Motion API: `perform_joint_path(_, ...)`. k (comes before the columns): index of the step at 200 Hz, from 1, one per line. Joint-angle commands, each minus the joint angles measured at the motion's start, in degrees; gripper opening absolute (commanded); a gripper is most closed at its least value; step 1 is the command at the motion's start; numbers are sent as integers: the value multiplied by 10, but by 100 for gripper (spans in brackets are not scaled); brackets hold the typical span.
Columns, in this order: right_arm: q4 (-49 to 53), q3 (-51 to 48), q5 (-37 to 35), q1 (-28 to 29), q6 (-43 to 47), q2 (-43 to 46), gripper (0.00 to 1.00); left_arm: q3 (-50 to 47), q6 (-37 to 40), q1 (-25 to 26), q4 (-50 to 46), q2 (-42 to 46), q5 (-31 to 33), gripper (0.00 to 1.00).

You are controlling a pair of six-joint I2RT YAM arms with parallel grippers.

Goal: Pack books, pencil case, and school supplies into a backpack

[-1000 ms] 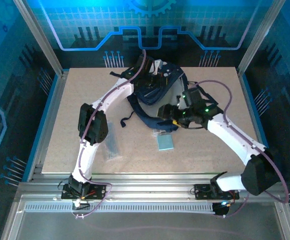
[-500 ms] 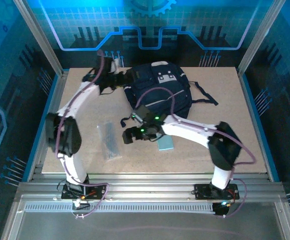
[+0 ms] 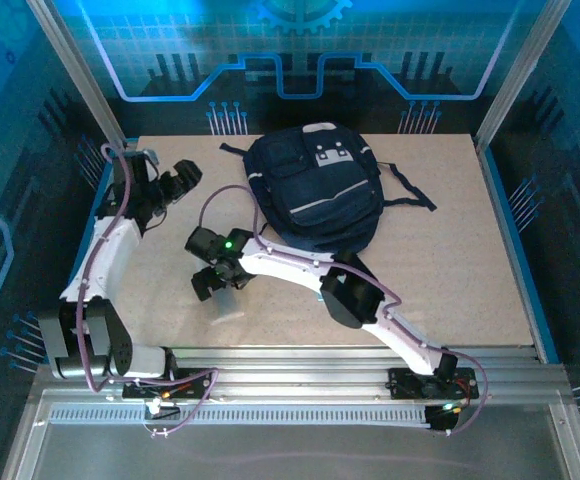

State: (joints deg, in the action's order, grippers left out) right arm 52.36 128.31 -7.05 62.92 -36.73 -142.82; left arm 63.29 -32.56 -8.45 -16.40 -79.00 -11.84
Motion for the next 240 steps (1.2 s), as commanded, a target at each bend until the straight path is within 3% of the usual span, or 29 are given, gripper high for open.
perform_joint_path(1,80,61,-37,12,7,-37,100,-16,-23,-16,34,8,-24,99)
perform_joint_path(40,110,116,-24,15,17,-87,100,-19,-32,-18,53,-5,-38,99)
perform_joint_path(91,183,138,-82,20,37,-142,99,-19,-41,-17,58,-13,-58,99)
perform_joint_path(111,188,87,-100,12,35,-127,89,-21,-42,-15,56,-12,-59,99)
perform_joint_path(156,71,-125,-80,-18,38,9,56,-15,-21,29,42,-27,-37,99)
perform_joint_path(210,31,-194,-84,-39,93,92,42,-13,-20,80,40,-44,-20,99)
perform_joint_path(240,23,-202,-69,-48,107,133,41,-13,-24,87,39,-41,-19,99)
